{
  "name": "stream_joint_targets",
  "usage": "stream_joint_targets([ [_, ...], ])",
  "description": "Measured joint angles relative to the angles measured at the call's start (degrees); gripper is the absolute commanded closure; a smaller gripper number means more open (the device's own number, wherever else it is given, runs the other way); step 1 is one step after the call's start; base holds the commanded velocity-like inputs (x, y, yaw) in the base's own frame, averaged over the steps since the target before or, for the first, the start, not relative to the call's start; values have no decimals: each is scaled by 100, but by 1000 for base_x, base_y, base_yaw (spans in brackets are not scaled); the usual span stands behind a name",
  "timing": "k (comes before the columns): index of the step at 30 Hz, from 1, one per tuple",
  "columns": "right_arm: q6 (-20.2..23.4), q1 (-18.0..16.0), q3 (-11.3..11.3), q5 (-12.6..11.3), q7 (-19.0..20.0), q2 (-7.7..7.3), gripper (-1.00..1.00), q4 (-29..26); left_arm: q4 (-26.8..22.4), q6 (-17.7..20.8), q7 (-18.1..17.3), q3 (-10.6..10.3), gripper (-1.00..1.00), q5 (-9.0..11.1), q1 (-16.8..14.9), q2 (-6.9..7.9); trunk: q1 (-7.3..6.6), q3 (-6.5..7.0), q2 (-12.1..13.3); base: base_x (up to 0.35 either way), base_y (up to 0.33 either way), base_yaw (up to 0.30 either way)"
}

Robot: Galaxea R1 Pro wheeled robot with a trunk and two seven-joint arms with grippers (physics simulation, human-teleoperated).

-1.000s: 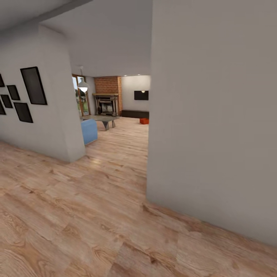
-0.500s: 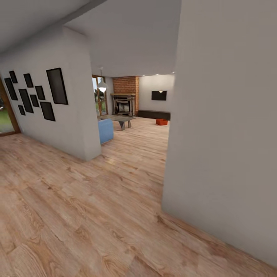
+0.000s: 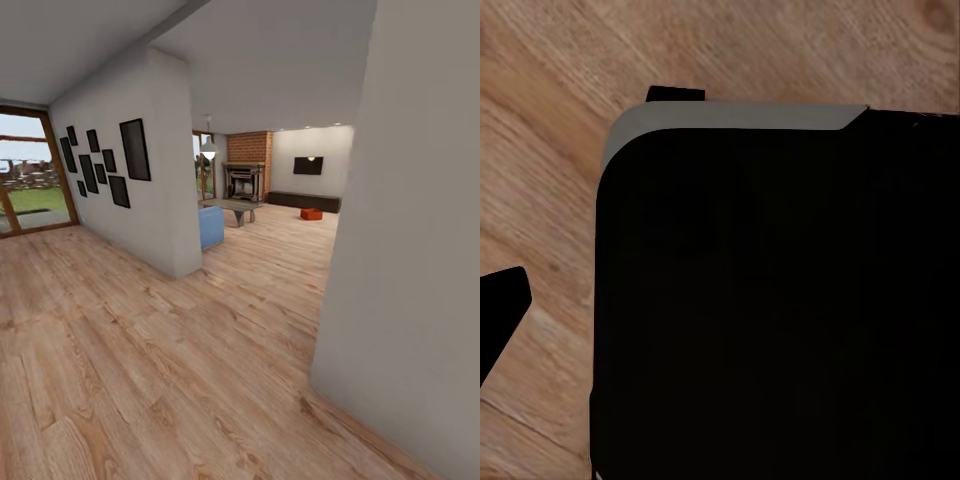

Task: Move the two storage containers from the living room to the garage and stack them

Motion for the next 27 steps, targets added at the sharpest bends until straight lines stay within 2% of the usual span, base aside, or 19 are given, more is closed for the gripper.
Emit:
stream_joint_targets([
  [27,0,0,0,-2,0,3,-100,0,0,0,0,0,-100,0,0,0,0,0,0,317,0,275],
])
